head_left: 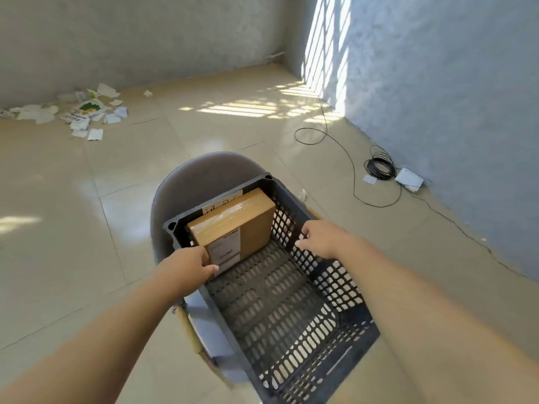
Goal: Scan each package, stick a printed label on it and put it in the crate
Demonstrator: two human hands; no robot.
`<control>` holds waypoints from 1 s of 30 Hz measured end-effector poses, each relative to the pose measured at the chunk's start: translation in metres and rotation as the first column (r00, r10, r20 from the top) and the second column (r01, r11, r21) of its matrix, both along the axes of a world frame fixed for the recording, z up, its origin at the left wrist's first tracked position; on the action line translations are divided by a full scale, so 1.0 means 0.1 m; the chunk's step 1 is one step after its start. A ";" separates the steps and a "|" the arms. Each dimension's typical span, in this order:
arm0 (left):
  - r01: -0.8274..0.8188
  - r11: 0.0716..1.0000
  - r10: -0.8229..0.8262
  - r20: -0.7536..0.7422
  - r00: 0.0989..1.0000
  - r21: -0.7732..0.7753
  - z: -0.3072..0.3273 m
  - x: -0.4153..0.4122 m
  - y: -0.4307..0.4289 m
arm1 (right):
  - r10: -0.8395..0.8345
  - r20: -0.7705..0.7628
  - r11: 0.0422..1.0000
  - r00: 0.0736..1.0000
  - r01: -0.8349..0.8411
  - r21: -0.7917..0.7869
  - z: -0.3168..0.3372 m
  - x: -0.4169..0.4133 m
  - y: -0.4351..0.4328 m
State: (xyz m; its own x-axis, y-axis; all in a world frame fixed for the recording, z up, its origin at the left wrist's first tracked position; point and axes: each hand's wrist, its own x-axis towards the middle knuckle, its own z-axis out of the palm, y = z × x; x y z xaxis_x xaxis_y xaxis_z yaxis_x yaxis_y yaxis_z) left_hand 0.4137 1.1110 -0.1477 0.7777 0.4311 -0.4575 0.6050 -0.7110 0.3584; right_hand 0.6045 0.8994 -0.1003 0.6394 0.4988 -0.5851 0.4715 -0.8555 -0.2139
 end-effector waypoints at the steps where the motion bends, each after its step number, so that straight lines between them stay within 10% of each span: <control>1: 0.057 0.998 -0.057 -0.004 0.998 0.005 0.05 -0.05 -0.04 | -0.033 0.014 0.999 0.999 0.033 0.012 0.06 -0.16 -0.12; 14: 0.717 0.695 -0.713 -0.075 0.697 0.057 0.57 -0.83 -1.46 | -0.491 0.069 0.866 0.868 0.495 -0.064 0.36 -2.76 -2.19; 30: 0.965 0.250 -0.967 0.069 0.244 0.084 0.65 -2.52 -4.68 | -0.876 0.092 0.474 0.474 0.880 -0.019 0.65 -6.02 -5.12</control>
State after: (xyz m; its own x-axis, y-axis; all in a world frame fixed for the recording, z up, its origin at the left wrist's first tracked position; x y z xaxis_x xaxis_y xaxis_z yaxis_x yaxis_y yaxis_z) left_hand 0.1612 0.6425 -0.0830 0.6510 -0.6658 -0.3646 -0.5735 -0.7460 0.3385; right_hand 0.0026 0.3869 -0.0357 0.7578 -0.3764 -0.5330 -0.5238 -0.8380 -0.1529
